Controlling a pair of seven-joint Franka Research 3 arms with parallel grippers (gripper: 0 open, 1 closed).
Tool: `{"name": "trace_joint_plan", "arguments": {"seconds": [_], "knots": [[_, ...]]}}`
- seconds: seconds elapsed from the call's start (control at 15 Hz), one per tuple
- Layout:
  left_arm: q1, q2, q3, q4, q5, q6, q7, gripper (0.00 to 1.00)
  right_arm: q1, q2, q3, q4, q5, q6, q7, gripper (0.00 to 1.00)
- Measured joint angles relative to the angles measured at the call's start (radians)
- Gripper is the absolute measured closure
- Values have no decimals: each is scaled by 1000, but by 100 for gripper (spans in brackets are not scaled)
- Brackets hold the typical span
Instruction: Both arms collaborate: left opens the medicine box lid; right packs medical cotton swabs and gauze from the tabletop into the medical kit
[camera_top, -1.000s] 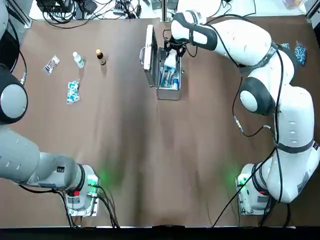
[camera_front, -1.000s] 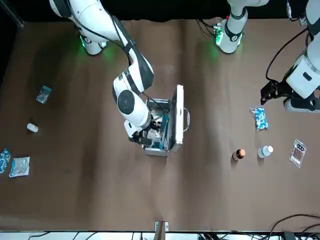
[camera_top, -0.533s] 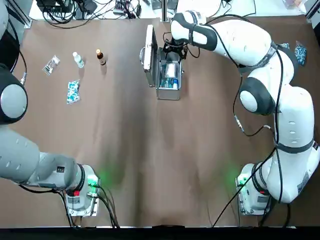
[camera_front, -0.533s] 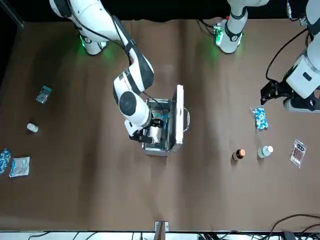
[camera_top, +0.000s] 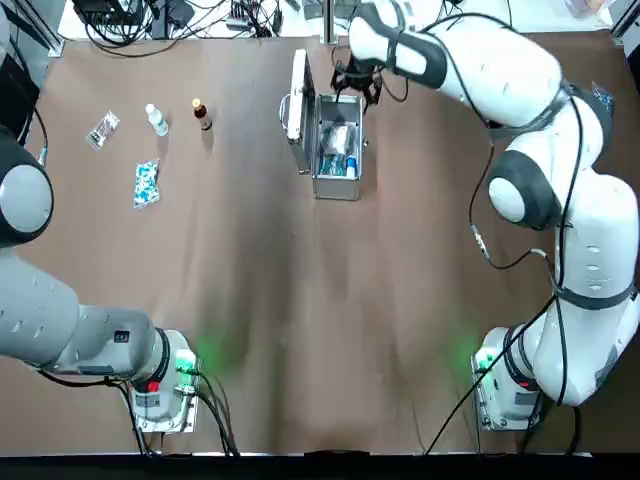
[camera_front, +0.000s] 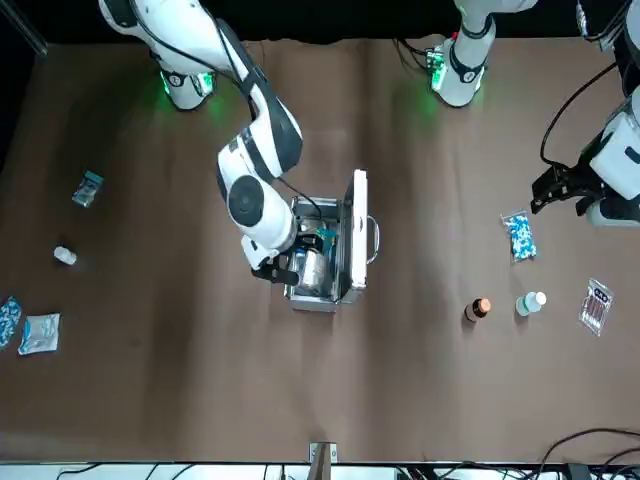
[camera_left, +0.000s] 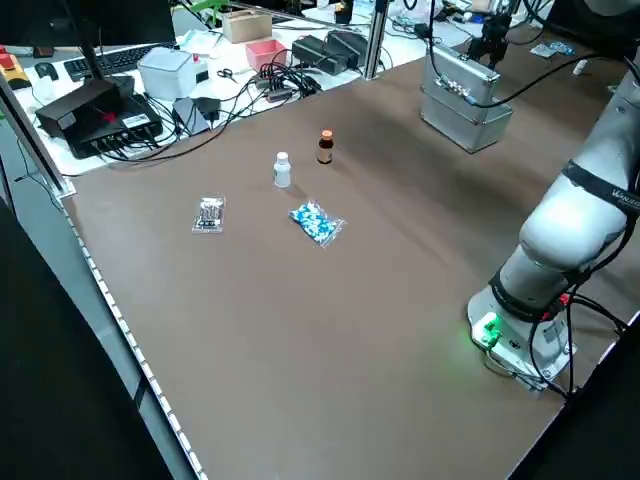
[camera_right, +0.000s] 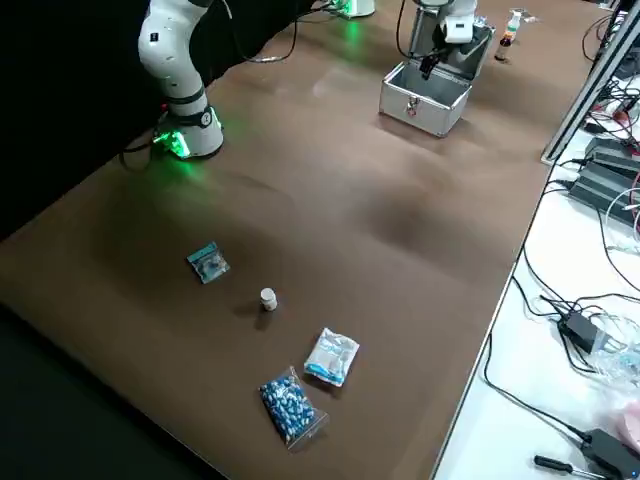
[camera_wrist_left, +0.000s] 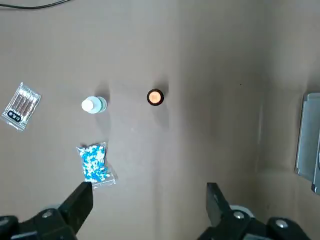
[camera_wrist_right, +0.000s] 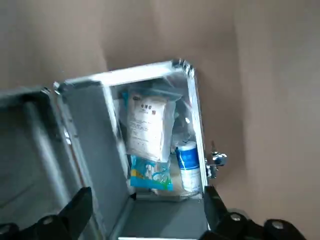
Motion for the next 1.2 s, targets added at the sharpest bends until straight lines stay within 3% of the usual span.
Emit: {"name": "trace_joint_plan", "arguments": {"seconds": [0.4,0.6,0.87,1.2], "knots": [[0,0,-2,0,-1,1,0,0,-160,-135,-10,4,0,-155,-40,5],[-2,0,-3,0,0,1,0,0,-264,-201,-15,5,-15,-258,-147,4],[-10,0,-4,0,0,1,0,0,-405,-273,-17,5,-143,-398,-352,3],[-11,0,-4,-1,0,1,0,0,-532,-361,-18,6,-165,-489,-503,2]]}}
